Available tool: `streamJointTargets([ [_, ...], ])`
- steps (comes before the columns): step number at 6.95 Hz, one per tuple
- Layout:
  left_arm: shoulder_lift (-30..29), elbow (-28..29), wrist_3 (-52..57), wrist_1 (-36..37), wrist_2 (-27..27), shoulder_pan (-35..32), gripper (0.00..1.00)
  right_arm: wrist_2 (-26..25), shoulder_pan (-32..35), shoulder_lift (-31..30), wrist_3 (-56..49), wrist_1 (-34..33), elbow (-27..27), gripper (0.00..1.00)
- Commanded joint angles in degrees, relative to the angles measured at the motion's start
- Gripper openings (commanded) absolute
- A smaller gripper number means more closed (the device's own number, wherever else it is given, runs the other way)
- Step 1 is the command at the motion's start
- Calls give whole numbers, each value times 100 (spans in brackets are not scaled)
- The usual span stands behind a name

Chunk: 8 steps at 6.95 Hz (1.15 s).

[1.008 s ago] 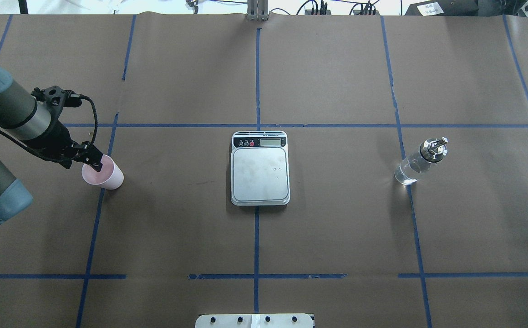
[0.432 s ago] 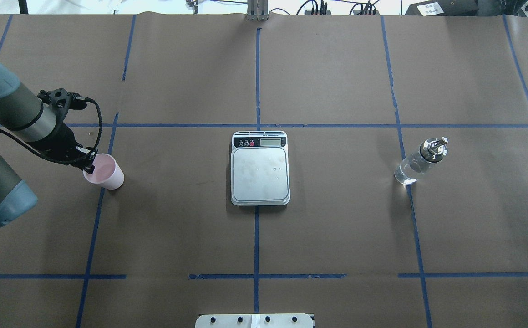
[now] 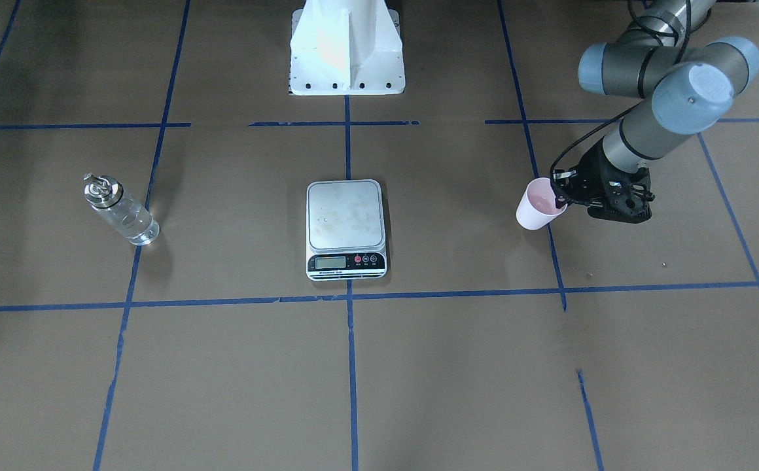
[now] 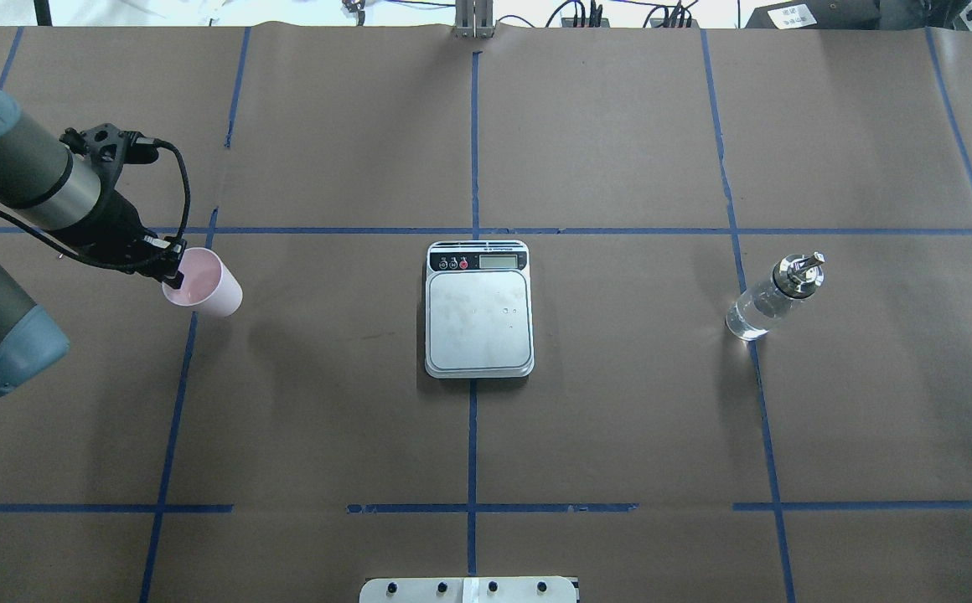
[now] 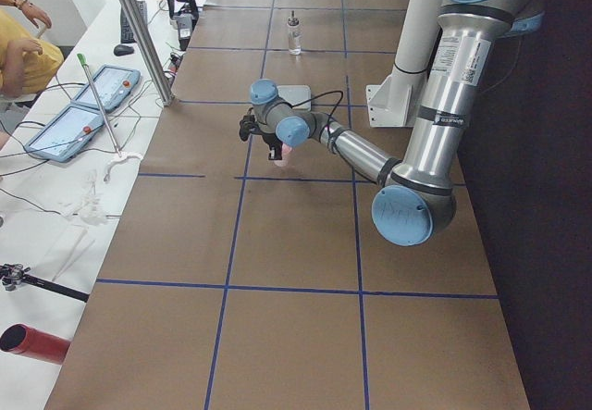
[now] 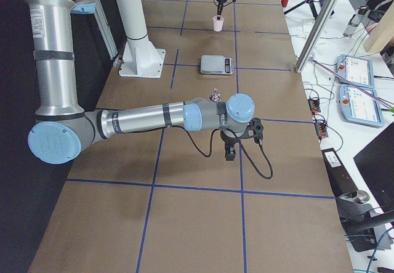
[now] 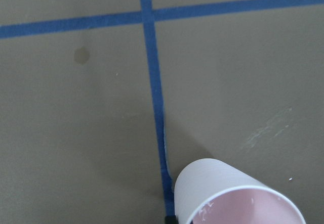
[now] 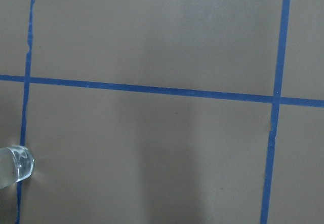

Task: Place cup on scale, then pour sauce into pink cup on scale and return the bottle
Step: 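Grasp the pink cup with the left gripper and lift it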

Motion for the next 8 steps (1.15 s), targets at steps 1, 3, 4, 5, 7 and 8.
streamJointTargets([
  [1, -1088, -234, -1561, 525, 375, 517, 0, 3, -163, 13, 9, 3, 139, 100],
  [3, -1847, -103, -2665, 572, 1059, 1406, 0, 3, -463, -56, 166, 712, 140, 100],
  [4, -2163, 176, -2825, 572, 1253, 1653, 0, 12, -551, -57, 350, 759, 157, 100],
  [5, -2393, 605, -2931, 528, 1490, 1847, 0, 12, -604, -66, 360, 759, 158, 100],
  [7, -2535, 777, -2976, 510, 1607, 2024, 0, 12, -639, -66, 395, 768, 219, 100],
  [8, -2605, 777, -2976, 510, 1607, 2025, 0, 12, -639, -74, 404, 768, 245, 100],
])
